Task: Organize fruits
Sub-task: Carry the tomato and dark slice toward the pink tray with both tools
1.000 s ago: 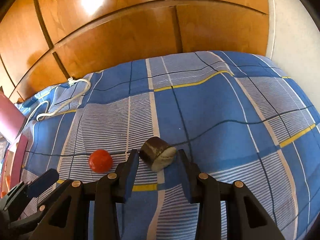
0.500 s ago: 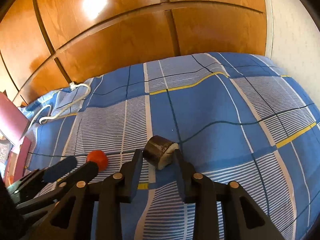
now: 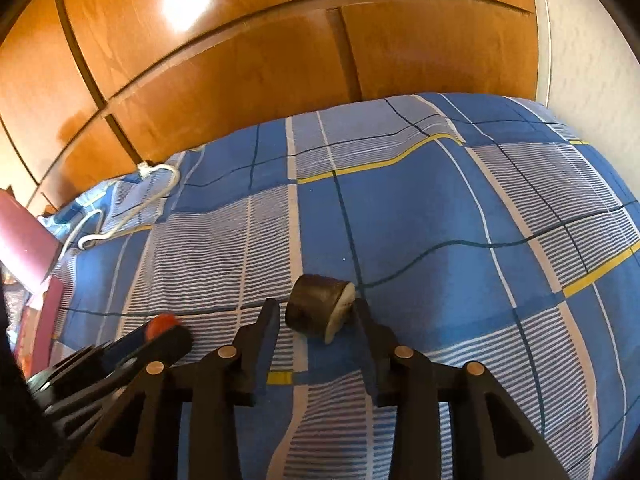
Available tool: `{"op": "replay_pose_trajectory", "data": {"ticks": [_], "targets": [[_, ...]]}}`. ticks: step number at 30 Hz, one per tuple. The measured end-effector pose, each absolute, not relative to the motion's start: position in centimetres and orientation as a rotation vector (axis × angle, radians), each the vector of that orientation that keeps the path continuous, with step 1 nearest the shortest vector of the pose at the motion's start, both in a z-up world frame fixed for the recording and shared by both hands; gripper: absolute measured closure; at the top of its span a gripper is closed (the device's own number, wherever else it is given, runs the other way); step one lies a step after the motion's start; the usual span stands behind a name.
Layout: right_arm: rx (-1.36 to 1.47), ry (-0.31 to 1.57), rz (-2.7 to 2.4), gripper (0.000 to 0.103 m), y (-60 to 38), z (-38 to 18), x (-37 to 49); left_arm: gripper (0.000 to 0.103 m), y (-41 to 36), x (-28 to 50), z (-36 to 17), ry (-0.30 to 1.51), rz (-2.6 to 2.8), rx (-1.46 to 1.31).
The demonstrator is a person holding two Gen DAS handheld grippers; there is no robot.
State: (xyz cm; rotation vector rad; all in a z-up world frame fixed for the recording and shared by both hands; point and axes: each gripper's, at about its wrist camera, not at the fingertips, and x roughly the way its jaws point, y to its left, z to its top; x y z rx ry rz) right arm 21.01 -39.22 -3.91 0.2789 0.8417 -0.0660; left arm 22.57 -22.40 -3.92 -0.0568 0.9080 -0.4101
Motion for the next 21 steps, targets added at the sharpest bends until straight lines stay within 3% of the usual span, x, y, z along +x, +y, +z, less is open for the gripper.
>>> {"op": "replay_pose_trajectory", "data": {"ticks": [2, 21], "targets": [[0.271, 0.847, -0.067, 0.071, -39.1, -3.9, 21.1, 0.076, -21.4, 21.7, -3.9, 0.905, -0.392, -0.061], [0.292, 0.934, 0.043, 0.071, -31.7, -3.7, 15.8, 0.076, -14.0, 12.6, -4.0, 0.819, -0.29, 0.002]]}}
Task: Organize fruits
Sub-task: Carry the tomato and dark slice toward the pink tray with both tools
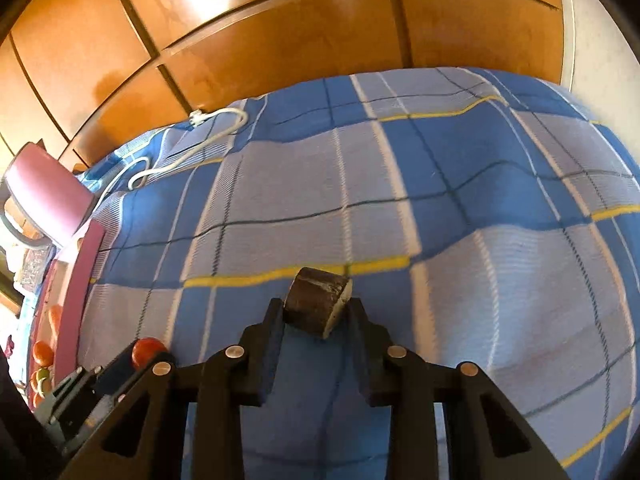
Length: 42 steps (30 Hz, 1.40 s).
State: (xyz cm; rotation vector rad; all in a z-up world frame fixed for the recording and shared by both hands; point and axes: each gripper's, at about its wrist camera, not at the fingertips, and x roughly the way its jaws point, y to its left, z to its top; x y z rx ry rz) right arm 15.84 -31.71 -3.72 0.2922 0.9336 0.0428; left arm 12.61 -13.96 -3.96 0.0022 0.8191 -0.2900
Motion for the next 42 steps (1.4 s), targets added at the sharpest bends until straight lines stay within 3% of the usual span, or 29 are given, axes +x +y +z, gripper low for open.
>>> {"op": "replay_pose_trajectory", "data": {"ticks": [14, 22, 32, 37, 42], "targets": [[0.289, 0.921, 0.049, 0.071, -27.1, -3.7, 11.7, 0.076, -10.3, 8.2, -3.7, 0.785, -0.247, 0.004], [0.243, 0.895, 0.039, 0.076, -26.0, -3.9, 10.2, 0.076, -9.8, 6.5, -3.4, 0.764, -0.246, 0.01], [0.338, 0.886, 0.058, 0.076, -27.1, -4.1, 10.0, 0.076, -9.5, 5.8, -2.9, 0.739, -0.253, 0.011], [0.356, 0.875, 0.043, 0.07, -27.1, -3.9, 10.1, 0.076, -9.3, 5.8, -3.3, 0.75, -0.256, 0.001], [0.307, 0.854, 0.021, 0.072, -26.5, -3.7, 10.3, 0.076, -9.1, 5.8, -3.5, 0.744, -0.262, -0.005]]}}
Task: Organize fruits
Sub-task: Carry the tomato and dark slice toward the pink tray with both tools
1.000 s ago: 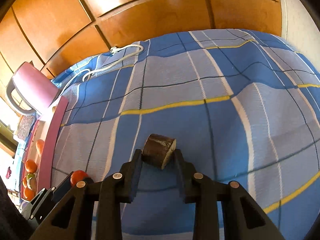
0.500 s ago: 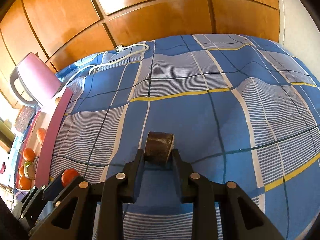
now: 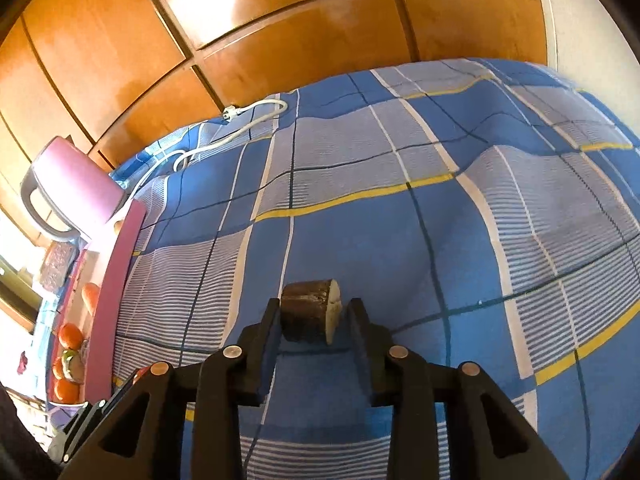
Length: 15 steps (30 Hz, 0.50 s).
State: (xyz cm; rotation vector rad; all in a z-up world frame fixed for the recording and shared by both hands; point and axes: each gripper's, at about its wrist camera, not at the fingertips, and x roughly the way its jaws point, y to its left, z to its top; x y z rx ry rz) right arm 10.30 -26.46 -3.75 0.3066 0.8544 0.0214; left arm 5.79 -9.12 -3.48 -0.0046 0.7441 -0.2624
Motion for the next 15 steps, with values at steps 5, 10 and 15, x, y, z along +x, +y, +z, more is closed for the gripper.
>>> {"op": "replay_pose_trajectory", "data": {"ticks": [5, 10, 15], "targets": [[0.269, 0.847, 0.008, 0.076, -26.0, -3.7, 10.3, 0.076, -9.3, 5.1, -3.3, 0.717, -0.288, 0.014], [0.281, 0.841, 0.023, 0.076, -26.0, -3.5, 10.2, 0.076, -9.3, 4.3, -2.4, 0.678, -0.3, 0.025], [0.283, 0.86, 0.075, 0.076, -25.3, -3.5, 10.0, 0.076, -8.6, 4.0, -1.6, 0.671, -0.287, -0.001]]}}
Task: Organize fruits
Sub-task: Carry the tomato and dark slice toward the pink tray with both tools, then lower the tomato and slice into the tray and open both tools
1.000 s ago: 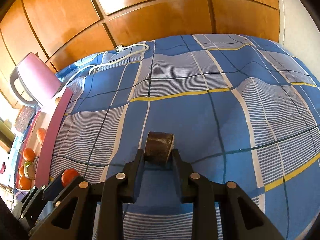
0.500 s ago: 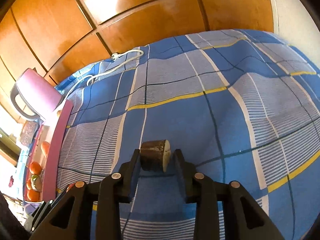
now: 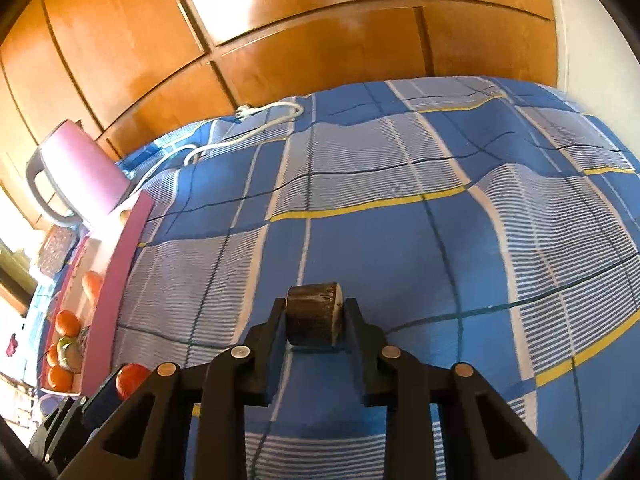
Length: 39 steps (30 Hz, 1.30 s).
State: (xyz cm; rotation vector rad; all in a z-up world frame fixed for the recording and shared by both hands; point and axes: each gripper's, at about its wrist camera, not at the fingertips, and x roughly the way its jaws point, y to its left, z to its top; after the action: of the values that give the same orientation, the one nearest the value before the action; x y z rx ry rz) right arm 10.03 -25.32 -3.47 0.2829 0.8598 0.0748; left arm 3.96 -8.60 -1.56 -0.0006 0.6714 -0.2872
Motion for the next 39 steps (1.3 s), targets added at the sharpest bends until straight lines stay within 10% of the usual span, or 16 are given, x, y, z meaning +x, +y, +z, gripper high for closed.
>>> {"op": "replay_pose_trajectory", "data": {"ticks": [39], "targets": [[0.181, 0.805, 0.401, 0.076, -14.2, 0.6, 7.8, 0.076, 8.1, 4.4, 3.1, 0.576, 0.048, -0.36]]}}
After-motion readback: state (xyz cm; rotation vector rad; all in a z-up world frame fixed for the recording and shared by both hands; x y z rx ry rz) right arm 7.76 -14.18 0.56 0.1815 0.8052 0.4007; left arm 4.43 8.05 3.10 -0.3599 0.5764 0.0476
